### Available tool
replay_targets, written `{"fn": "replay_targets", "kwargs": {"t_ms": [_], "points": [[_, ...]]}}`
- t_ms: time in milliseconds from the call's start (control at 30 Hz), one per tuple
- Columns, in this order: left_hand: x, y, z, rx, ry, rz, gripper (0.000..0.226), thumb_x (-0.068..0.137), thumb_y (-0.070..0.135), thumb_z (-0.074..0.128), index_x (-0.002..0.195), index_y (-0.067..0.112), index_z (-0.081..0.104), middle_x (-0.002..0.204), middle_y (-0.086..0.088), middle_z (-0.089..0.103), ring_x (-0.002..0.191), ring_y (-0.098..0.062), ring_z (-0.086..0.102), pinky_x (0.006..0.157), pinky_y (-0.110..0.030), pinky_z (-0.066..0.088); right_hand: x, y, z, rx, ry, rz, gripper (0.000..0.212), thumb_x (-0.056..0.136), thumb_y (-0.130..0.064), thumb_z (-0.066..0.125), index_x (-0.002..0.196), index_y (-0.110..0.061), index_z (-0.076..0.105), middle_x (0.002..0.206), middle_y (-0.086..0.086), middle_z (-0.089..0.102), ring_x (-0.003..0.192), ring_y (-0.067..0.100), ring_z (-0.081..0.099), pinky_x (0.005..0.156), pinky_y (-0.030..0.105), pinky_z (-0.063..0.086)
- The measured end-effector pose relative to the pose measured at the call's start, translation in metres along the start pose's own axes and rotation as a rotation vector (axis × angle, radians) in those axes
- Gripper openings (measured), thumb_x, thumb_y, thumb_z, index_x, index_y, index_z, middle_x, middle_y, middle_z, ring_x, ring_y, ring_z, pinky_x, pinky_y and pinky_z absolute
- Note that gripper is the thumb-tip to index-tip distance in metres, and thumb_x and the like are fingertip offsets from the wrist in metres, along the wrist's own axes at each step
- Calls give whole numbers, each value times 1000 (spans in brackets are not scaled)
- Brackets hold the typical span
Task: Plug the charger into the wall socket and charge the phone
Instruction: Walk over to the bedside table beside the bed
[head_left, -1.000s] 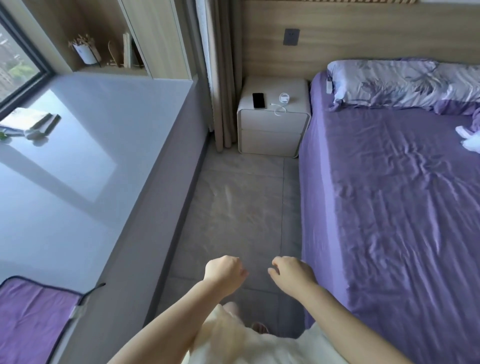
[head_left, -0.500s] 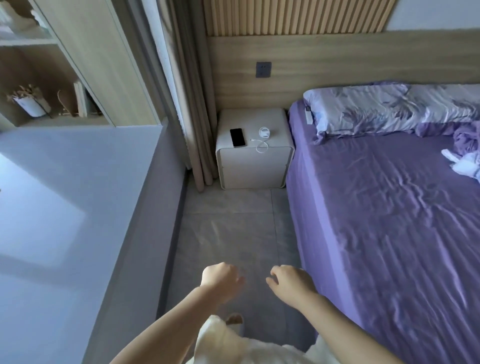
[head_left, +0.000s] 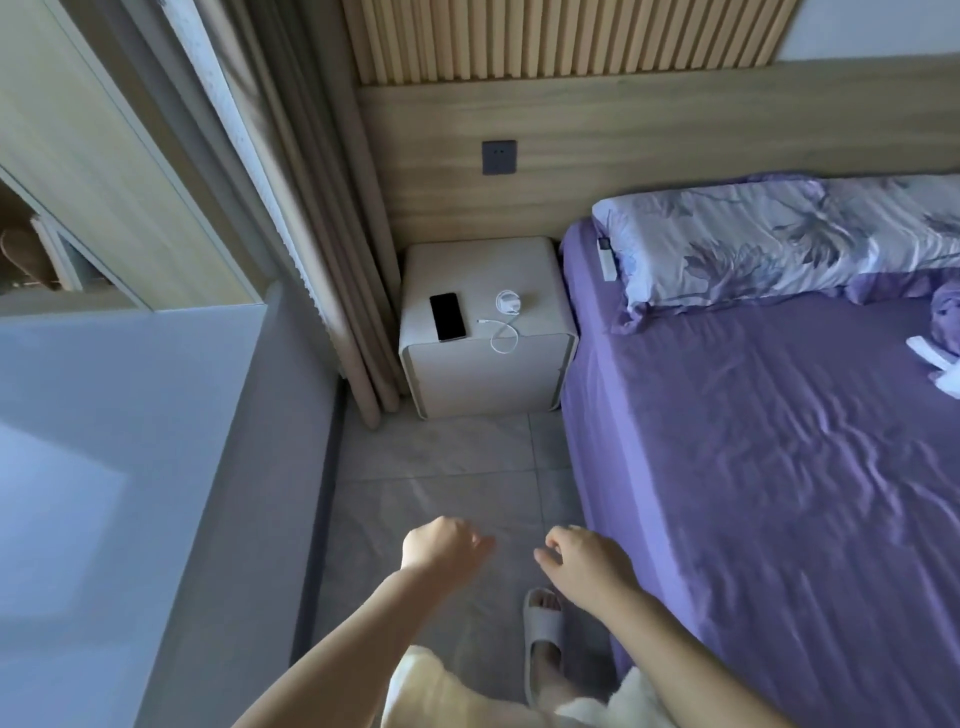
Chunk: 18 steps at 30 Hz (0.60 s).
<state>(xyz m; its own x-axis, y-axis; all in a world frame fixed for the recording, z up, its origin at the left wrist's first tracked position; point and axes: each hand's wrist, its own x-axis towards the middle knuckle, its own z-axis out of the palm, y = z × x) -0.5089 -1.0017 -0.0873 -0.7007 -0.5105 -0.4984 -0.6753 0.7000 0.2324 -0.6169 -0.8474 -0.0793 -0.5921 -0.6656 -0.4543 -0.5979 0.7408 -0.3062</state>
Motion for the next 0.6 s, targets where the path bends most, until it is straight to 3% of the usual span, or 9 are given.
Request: {"fn": "replay_targets", "kwargs": {"t_ms": [133, 600], "points": [[46, 24, -19, 15, -8, -47, 46, 86, 55, 37, 104, 24, 66, 109, 0, 70, 102, -24, 64, 76, -29, 48, 48, 19, -27, -14, -54, -40, 37, 92, -42, 43, 108, -14, 60, 116, 5, 65, 104, 29, 61, 82, 33, 47], [170, 48, -79, -84, -48, -108, 45, 83, 55, 38, 89, 22, 67, 93, 0, 72, 89, -25, 66, 64, -28, 42, 205, 32, -96, -38, -110, -60, 34, 93, -43, 42, 97, -13, 58, 101, 4, 67, 91, 27, 63, 70, 31, 42]]}}
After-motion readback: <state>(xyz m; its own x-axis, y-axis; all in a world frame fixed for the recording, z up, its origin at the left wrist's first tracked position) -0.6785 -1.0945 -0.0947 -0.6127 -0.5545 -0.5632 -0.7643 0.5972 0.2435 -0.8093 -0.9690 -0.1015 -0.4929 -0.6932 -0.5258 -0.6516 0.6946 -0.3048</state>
